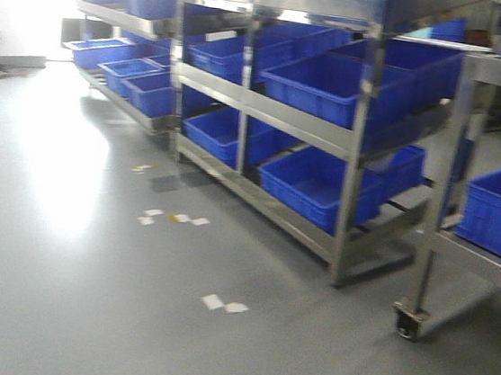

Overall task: Pick red cube and place on left shelf
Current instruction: 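Turn the base away from the table holding the red cube, then drive the base to the shelf of blue crates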

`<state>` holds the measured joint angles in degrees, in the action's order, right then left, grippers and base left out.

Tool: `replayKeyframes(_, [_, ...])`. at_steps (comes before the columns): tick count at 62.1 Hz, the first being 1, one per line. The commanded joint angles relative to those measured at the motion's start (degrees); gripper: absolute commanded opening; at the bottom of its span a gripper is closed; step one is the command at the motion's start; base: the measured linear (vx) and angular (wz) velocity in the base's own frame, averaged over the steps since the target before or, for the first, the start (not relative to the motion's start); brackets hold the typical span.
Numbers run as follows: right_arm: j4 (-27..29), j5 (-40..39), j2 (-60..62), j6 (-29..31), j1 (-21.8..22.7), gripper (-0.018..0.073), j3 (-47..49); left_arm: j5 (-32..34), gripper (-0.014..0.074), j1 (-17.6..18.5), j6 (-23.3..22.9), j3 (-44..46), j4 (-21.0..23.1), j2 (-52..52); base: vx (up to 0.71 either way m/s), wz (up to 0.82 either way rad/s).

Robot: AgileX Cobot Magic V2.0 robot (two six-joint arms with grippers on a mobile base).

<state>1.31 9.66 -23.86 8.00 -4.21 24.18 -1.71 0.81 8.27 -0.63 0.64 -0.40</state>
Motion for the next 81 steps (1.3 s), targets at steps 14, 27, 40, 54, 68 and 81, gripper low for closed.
replayKeyframes(14, [0.4,-4.9,-0.2,0.1,0.3,0.0057,1.7,5.2,0.0106,0.4,0.0,-1.3,0.3,0.0,-0.09,0.53])
replayKeyframes(27, [0.4,-4.9,-0.2,0.1,0.3,0.0057,1.7,5.2,0.0106,0.4,0.0,-1.3,0.3,0.0,-0.09,0.55])
replayKeyframes(40, [0.4,-4.9,-0.2,0.1,0.3,0.0057,1.7,5.2,0.0106,0.4,0.0,-1.3,0.3,0.0,-0.07,0.43])
replayKeyframes(54, [0.4,-4.9,-0.2,0.1,0.3,0.0057,1.7,5.2,0.0106,0.4,0.0,-1.3,0.3,0.0,-0.02,0.34])
replayKeyframes(68, [0.4,-4.9,-0.2,0.1,0.3,0.0057,1.7,5.2,0.0106,0.4,0.0,-1.3,0.3,0.0,0.04,0.32])
replayKeyframes(81, [0.4,-4.9,-0.2,0.1,0.3,0.0057,1.7,5.2,0.0106,0.4,0.0,-1.3,0.3,0.0,0.11,0.25])
